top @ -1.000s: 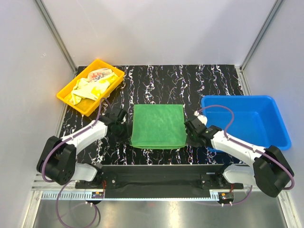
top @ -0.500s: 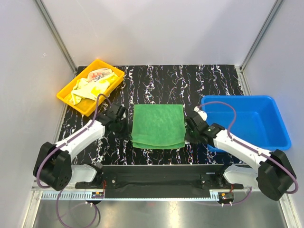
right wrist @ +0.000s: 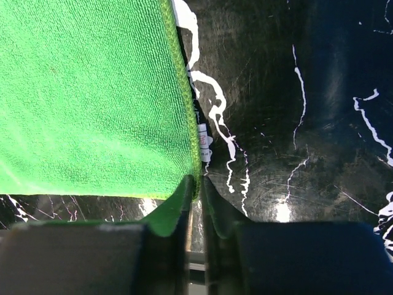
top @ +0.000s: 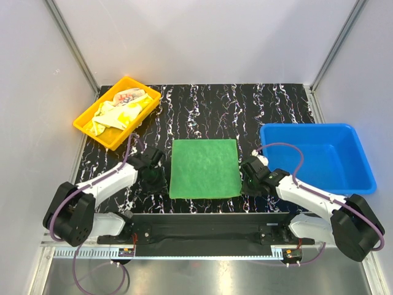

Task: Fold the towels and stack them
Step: Fold the towel

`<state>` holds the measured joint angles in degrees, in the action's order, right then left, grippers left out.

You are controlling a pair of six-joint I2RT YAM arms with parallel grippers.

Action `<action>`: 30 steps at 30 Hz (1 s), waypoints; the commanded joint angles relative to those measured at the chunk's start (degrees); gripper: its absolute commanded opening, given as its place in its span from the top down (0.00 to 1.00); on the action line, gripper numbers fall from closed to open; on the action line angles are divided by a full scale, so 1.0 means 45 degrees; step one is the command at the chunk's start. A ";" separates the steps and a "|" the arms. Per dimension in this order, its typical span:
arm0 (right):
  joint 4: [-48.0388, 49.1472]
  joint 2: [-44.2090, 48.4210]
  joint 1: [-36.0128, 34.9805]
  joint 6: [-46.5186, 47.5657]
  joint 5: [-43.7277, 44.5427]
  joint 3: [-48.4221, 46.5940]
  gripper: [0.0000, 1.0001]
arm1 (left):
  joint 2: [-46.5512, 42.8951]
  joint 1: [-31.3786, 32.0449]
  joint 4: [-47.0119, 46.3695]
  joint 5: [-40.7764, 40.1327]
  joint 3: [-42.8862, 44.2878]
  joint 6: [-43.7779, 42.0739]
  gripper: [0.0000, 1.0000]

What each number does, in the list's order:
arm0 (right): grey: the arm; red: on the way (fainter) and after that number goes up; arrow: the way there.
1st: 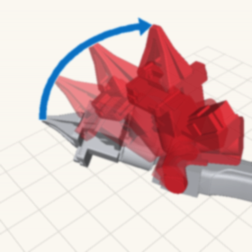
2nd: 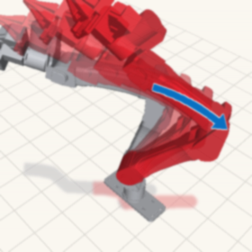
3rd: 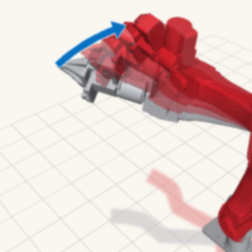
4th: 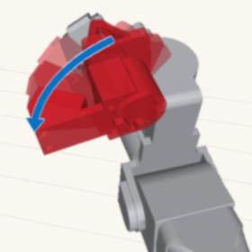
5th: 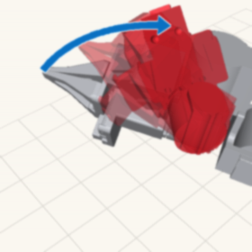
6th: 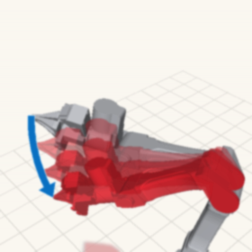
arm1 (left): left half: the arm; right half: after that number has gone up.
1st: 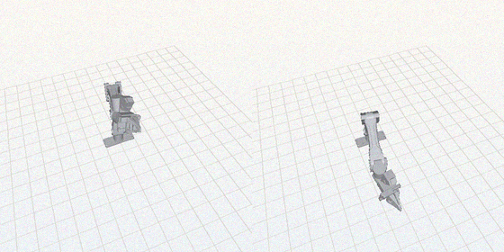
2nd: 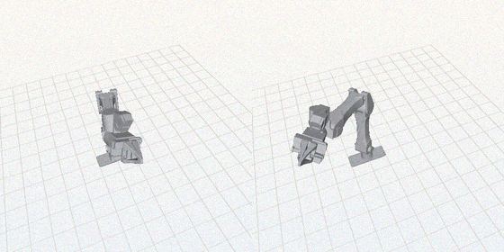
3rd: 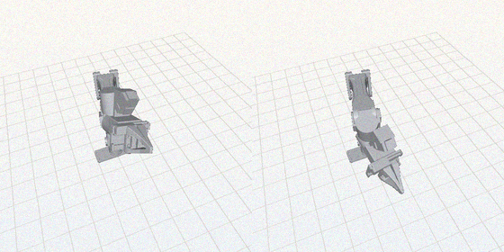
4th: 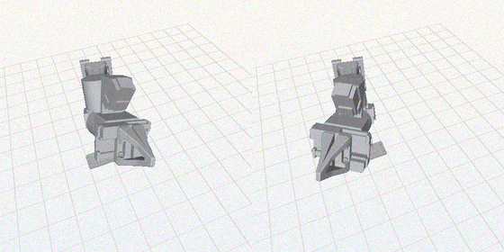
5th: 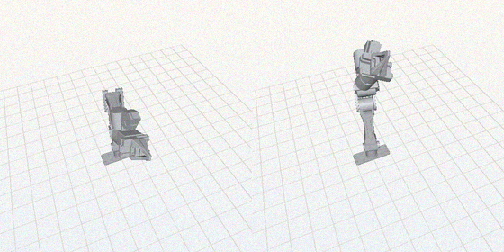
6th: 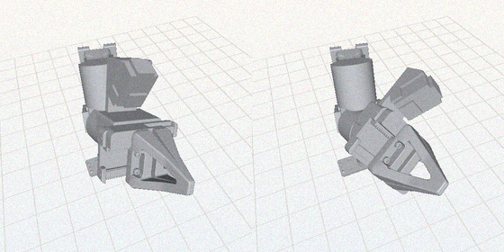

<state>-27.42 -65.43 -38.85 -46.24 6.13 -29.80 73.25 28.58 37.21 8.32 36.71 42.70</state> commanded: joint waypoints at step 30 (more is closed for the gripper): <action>-0.3417 -1.1628 0.5312 1.3398 -0.7083 -1.4293 0.52 | 0.9910 -0.2816 0.0793 0.1336 1.2581 -0.9409 0.39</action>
<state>-39.38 -115.63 -17.12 7.09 -22.00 -88.95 115.74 15.40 41.28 11.35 87.92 5.37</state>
